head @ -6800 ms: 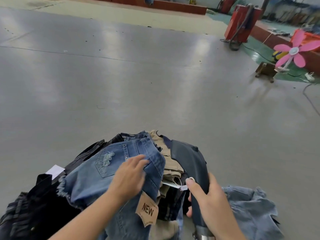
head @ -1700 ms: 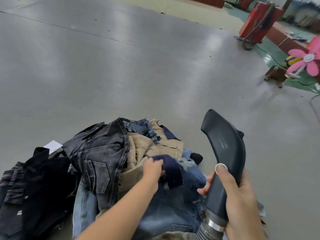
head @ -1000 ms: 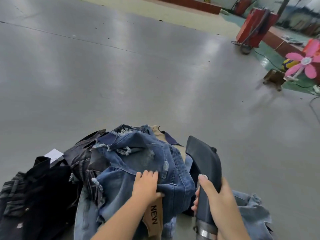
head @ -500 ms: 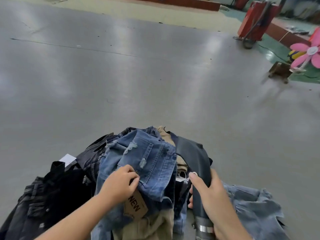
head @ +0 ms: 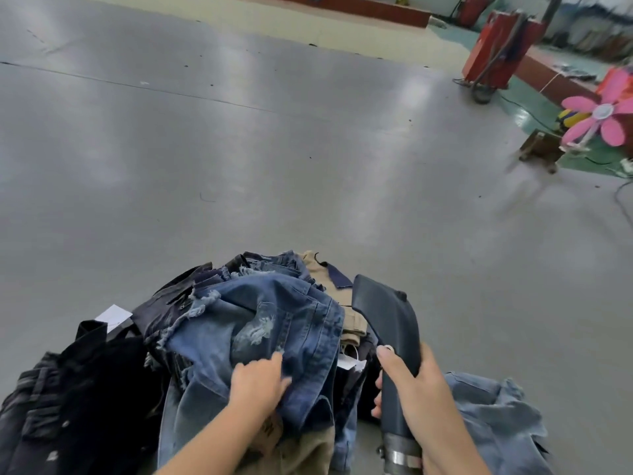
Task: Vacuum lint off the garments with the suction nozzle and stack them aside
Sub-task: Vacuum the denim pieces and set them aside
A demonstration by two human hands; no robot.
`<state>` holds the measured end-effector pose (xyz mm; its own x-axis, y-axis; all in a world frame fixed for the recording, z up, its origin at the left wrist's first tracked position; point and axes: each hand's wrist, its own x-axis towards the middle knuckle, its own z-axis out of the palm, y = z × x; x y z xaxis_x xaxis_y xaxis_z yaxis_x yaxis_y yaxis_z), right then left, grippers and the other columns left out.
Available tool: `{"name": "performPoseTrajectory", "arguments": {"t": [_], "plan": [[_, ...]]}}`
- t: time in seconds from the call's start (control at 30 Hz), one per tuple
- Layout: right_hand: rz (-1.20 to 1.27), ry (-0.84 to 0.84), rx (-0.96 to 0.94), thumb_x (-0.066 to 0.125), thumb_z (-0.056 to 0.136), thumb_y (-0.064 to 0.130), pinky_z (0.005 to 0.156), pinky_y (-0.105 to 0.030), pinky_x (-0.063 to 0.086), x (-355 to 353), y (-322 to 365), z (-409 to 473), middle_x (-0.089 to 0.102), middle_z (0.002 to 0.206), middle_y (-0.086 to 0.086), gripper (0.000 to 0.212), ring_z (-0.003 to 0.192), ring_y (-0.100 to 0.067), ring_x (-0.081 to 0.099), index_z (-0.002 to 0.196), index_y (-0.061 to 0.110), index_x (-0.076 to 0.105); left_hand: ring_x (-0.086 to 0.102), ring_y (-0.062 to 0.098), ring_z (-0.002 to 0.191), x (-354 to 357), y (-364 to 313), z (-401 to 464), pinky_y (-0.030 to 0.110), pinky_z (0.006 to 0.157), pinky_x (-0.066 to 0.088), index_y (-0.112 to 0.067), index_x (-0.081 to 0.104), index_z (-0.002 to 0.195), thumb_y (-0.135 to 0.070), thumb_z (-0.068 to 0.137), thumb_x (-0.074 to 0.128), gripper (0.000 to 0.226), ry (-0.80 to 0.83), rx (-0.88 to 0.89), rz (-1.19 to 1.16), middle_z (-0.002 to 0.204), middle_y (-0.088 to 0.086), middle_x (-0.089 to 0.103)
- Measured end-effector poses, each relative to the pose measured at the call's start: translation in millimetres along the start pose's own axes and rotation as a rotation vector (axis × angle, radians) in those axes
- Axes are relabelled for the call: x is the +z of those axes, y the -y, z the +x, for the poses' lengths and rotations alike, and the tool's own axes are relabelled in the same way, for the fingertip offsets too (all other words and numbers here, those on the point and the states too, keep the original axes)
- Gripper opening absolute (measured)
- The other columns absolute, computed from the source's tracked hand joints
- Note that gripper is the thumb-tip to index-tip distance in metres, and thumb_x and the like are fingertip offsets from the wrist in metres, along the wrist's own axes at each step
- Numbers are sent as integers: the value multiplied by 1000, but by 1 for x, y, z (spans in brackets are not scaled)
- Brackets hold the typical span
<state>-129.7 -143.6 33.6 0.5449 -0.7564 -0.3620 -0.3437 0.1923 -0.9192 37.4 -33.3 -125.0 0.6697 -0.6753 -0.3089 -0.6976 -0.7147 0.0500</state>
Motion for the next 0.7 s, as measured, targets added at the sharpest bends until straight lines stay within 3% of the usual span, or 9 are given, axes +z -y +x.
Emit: {"name": "performPoseTrajectory", "arguments": {"t": [0.07, 0.17, 0.23, 0.3, 0.4, 0.53, 0.6, 0.63, 0.7], "plan": [[5, 12, -11, 62, 89, 27, 50, -32, 54, 0, 2, -1, 58, 54, -1, 14, 48, -20, 59, 99, 24, 54, 63, 21, 91, -31, 12, -5, 33, 76, 48, -22, 55, 99, -45, 99, 38, 29, -205, -1, -309, 98, -2, 63], [3, 13, -52, 62, 89, 28, 48, -26, 53, 4, 9, -8, 59, 57, -2, 11, 51, -19, 61, 98, 28, 55, 55, 14, 61, -91, 27, -8, 29, 55, 38, -20, 54, 67, -33, 99, 45, 36, -486, -29, -756, 67, -5, 58], [-4, 8, -97, 61, 89, 30, 47, -17, 49, 9, 16, -15, 61, 59, -1, 10, 53, -16, 62, 97, 30, 55, 54, 12, 58, -113, 27, -14, 29, 55, 39, -24, 53, 62, -32, 99, 46, 38, -464, 23, -822, 61, -7, 57], [-20, -3, -135, 61, 89, 32, 45, -14, 47, 12, 20, -22, 63, 64, -3, 10, 55, -16, 62, 97, 28, 55, 57, 16, 70, -101, 14, -24, 32, 63, 43, -22, 54, 70, -33, 98, 45, 32, -319, 102, -639, 73, -7, 57], [-21, -21, -144, 62, 89, 30, 46, -17, 49, 11, 19, -27, 62, 62, -3, 11, 53, -15, 61, 96, 24, 56, 54, 22, 102, -43, -18, -39, 36, 85, 44, -19, 53, 109, -26, 96, 46, 17, -97, 340, -242, 116, 0, 51], [-64, -57, -103, 65, 86, 30, 55, -32, 55, -2, 8, -20, 62, 65, -6, 14, 57, -19, 63, 96, 23, 57, 34, 28, 131, -16, -51, -15, 40, 104, 28, -12, 32, 138, -15, 87, 49, 54, -63, 572, 38, 146, 8, 32], [-61, -68, -72, 65, 87, 27, 49, -28, 51, -7, 6, -12, 62, 58, -4, 13, 51, -19, 62, 95, 21, 57, 13, 22, 145, -19, -63, 7, 43, 118, 13, -19, 13, 149, -18, 81, 57, 80, 30, 717, 94, 158, 4, 14], [-59, -73, -60, 65, 87, 25, 48, -26, 50, -9, 5, -9, 62, 55, -4, 12, 48, -18, 61, 94, 20, 57, 9, 20, 146, -22, -71, 16, 44, 120, 7, -22, 11, 150, -20, 81, 60, 85, 116, 803, 197, 159, 3, 15], [-54, -81, -49, 65, 87, 26, 48, -27, 49, -12, 5, -2, 62, 55, -4, 12, 47, -17, 61, 94, 22, 56, 28, 21, 140, -30, -87, 28, 41, 116, 14, -19, 31, 145, -25, 85, 64, 68, 203, 895, 487, 148, 5, 41]]}}
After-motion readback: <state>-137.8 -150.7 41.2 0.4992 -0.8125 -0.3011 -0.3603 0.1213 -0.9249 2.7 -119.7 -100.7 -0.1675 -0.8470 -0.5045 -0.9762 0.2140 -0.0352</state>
